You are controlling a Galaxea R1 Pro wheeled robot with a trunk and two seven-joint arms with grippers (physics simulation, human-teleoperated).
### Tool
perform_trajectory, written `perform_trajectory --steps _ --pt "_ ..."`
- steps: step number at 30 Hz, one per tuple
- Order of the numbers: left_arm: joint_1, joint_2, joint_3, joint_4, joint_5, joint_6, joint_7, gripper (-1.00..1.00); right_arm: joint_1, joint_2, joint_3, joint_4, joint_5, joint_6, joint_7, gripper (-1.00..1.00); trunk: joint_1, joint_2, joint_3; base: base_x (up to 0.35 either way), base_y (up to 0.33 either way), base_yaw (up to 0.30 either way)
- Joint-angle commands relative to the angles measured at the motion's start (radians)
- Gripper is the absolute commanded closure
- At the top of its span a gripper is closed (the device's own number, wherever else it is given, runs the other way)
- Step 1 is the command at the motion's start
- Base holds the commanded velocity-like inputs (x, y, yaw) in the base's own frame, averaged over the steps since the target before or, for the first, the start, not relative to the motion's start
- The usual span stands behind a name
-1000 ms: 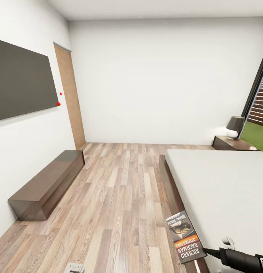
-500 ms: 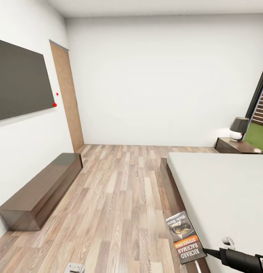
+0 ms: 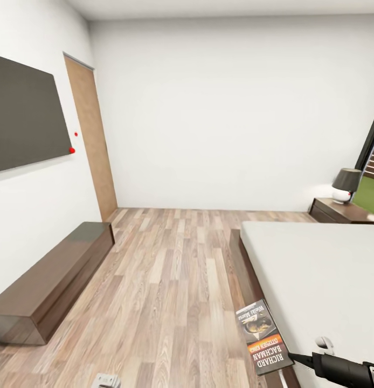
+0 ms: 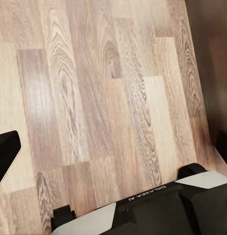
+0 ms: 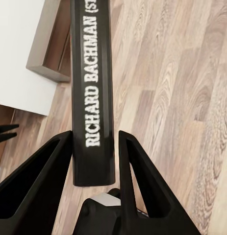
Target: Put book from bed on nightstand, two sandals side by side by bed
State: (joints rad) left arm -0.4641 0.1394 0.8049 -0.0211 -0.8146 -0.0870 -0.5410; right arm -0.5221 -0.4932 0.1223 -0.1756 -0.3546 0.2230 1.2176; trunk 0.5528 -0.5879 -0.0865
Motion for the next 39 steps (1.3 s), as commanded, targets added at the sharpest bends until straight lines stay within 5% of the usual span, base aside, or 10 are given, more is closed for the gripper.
perform_trajectory --steps 1,12,16,19,21,39 --pt "-0.001 0.0 0.007 0.0 -0.011 -0.005 -0.002 -1.0 -0.001 -0.001 0.003 -0.001 -0.012 0.01 0.001 1.0 0.001 -0.002 -0.002 0.319 0.0 0.0" --pt "0.006 -0.021 0.004 0.001 -0.024 -0.004 -0.005 -1.0 -0.001 -0.001 0.003 -0.001 -0.012 0.01 -0.001 1.0 0.001 -0.002 -0.002 0.321 0.0 0.0" --pt "0.06 -0.055 -0.008 0.001 -0.099 -0.005 -0.004 -1.0 -0.001 -0.001 0.003 -0.001 -0.012 0.01 0.0 1.0 0.001 -0.002 -0.002 0.319 0.0 0.0" --pt "0.087 -0.07 -0.01 0.0 -0.194 -0.008 -0.001 -1.0 -0.001 -0.001 0.003 -0.001 -0.012 0.01 0.001 1.0 0.001 -0.002 -0.002 0.306 0.0 0.0" --pt "0.091 -0.071 -0.009 -0.001 -0.21 -0.008 -0.001 -1.0 -0.001 -0.001 0.003 -0.001 -0.012 0.01 0.002 1.0 0.001 -0.002 -0.002 0.301 0.0 0.0" --pt "0.093 -0.071 -0.007 0.0 -0.216 -0.011 0.058 -1.0 -0.001 -0.001 0.003 -0.001 -0.012 0.01 0.002 1.0 0.001 -0.002 -0.002 0.308 0.0 0.0"
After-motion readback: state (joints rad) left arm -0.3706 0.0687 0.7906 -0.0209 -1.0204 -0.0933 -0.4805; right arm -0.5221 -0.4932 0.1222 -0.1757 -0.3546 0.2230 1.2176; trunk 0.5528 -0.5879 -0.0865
